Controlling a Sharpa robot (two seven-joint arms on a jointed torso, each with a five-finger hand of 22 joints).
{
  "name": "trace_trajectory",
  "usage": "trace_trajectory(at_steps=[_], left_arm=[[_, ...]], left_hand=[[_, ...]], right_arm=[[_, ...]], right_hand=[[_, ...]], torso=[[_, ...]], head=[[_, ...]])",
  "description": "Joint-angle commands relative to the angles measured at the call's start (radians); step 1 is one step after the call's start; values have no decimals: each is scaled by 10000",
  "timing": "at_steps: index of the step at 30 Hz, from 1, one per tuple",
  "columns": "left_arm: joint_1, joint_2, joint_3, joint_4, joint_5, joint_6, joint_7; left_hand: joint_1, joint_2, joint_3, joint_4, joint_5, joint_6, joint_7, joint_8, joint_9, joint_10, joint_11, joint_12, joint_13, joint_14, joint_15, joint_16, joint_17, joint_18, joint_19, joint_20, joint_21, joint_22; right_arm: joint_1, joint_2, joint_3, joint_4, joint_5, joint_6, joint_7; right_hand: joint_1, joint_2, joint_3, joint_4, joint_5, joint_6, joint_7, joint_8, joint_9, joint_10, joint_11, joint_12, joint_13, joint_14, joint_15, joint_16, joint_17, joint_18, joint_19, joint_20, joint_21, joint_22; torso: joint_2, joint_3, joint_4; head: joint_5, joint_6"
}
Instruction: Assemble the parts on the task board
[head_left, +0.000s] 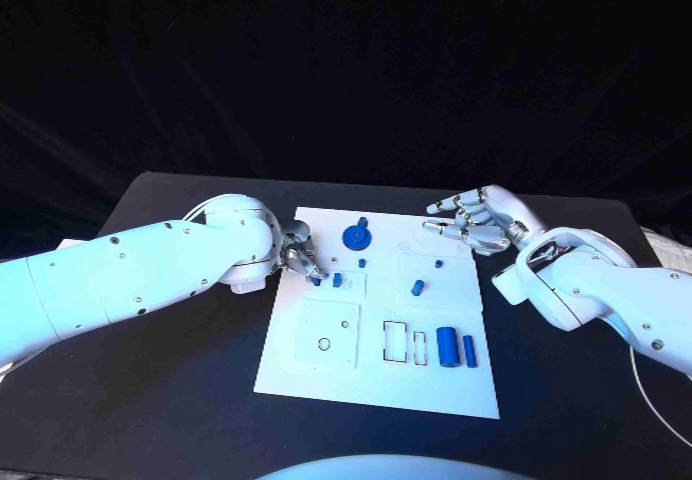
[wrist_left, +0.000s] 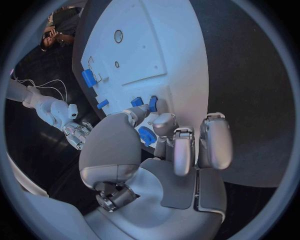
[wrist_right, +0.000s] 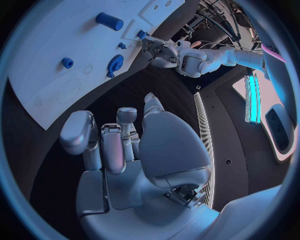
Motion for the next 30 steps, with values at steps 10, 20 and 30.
trace_trajectory(at_steps=[10,20,30], left_arm=[[-62,108,-49,-65,112,316,-200],[-61,92,-48,-100,57,209,-230],[-61,-52,-36,-26,87,-244,-200]], left_hand=[[-198,-30,-572,100,-22,163,-5,-115,-49,128,-31,106,54,1051,-96,30,2635,-151,106,-40,89,798],[-625,-145,-1662,539,-46,365,-19,-168,-79,221,-45,155,88,1051,-103,30,2635,-169,146,-51,130,873],[-883,5,-3576,810,-50,474,-70,-244,-79,285,-81,186,113,1051,-136,30,2635,-183,185,-86,163,962]], right_arm=[[-8,-12,0,36,-16,183,65],[-8,-7,0,18,1,202,63],[-9,3,0,-5,11,213,72]], right_hand=[[-26,84,-53,-5,56,47,42,31,14,-55,-15,-63,-9,581,5,-52,384,161,-87,13,-33,-10],[-27,95,-71,-8,69,49,41,33,14,-48,-16,-40,0,579,5,-62,376,160,-87,13,-38,-10],[-31,97,-74,-5,69,49,41,33,14,-46,-15,-36,2,578,5,-65,372,160,-86,13,-38,-8]], torso=[[1,-9,9],[-7,-16,14],[-2,-20,11]], head=[[-34,-26],[-48,-50],[-66,-44]])
